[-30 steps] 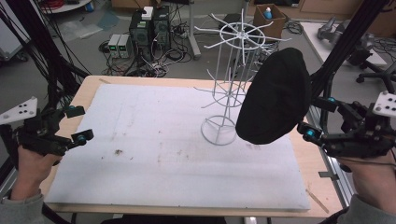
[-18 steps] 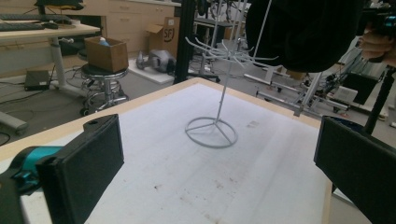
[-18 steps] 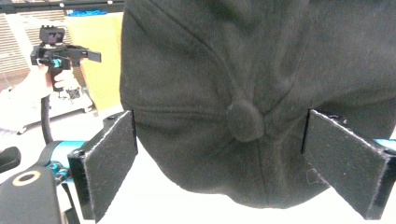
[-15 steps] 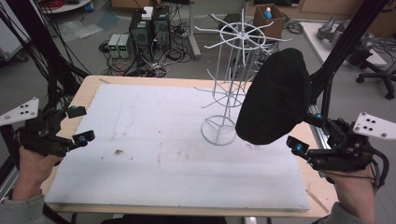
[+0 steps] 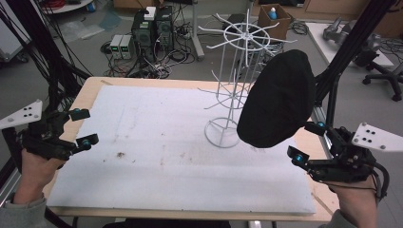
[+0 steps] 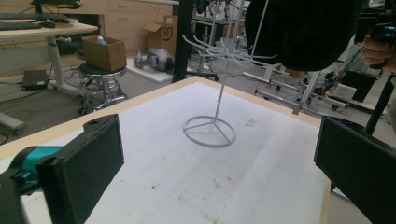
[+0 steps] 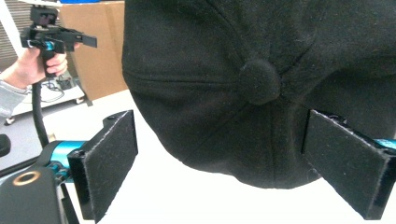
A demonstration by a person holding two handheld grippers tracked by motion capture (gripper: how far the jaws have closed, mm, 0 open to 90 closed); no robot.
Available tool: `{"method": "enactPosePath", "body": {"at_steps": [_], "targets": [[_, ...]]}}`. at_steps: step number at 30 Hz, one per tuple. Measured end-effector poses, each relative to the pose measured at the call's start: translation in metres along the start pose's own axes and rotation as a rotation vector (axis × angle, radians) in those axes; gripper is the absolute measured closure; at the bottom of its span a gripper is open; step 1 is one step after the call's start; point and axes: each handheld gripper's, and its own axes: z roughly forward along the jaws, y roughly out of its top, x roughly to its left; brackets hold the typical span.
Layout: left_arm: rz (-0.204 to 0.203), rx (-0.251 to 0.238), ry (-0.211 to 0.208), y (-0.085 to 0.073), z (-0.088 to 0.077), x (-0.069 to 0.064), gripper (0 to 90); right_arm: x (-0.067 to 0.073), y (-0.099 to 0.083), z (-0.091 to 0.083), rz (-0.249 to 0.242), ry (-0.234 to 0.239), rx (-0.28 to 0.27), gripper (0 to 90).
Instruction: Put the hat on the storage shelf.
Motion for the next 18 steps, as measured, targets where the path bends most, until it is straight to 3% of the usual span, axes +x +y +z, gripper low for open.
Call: {"method": "enactPosePath", "body": {"at_steps": [18], "targets": [[0.038,-0.016,-0.034,0.008,-0.003,-0.014,1.7,-0.006,-0.008,0.0,0.018,-0.039,0.007,9.9]]}}
